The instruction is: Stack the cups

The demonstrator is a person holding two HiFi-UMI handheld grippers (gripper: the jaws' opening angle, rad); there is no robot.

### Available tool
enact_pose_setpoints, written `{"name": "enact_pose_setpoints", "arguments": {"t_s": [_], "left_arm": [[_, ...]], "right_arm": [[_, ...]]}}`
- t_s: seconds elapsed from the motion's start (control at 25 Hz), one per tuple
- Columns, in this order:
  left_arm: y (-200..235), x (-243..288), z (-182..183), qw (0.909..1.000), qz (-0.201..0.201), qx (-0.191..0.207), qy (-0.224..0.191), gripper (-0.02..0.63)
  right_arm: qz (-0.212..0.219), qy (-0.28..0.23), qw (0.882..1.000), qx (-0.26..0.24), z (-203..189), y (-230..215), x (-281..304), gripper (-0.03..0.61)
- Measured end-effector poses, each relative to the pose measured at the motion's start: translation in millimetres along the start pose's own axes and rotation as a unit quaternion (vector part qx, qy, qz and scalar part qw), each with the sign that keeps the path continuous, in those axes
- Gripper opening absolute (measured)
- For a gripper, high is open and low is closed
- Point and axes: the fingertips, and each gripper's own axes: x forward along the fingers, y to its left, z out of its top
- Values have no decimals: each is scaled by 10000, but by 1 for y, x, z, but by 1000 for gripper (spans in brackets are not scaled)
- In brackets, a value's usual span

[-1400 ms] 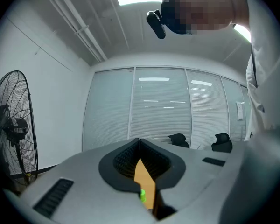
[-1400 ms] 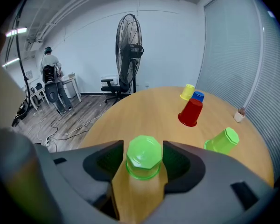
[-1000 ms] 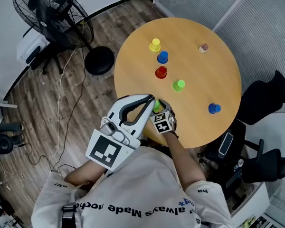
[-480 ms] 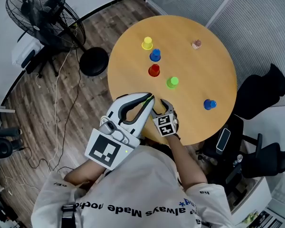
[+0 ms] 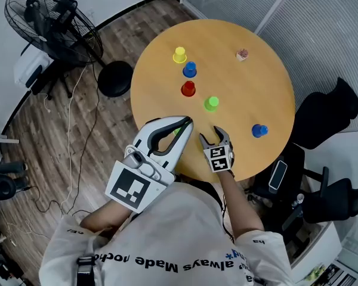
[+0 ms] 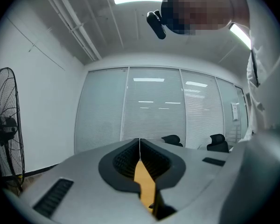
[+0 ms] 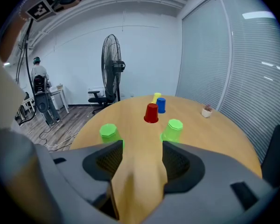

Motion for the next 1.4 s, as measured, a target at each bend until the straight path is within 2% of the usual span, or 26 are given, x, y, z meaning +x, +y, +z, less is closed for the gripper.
{"name": "enact_pose_setpoints", "arguments": {"t_s": [0.44, 0.92, 1.2, 1.4], "left_arm": [[-19, 26, -3, 10000, 16, 20, 64, 25], [-36, 56, -2, 9999, 101, 29, 107, 25], [-49, 74, -6, 9998, 163, 29, 135, 25], [-57, 85, -8, 9996, 216, 27, 171, 26]], "right_arm": [[-605, 230, 9972, 368, -46, -94, -28, 273], [-1325, 568, 9867, 750, -97, -213, -61, 273], [-1430, 710, 9841, 777, -117, -258, -65, 276], [-1346, 850, 9840, 804, -131, -273, -64, 279]]}}
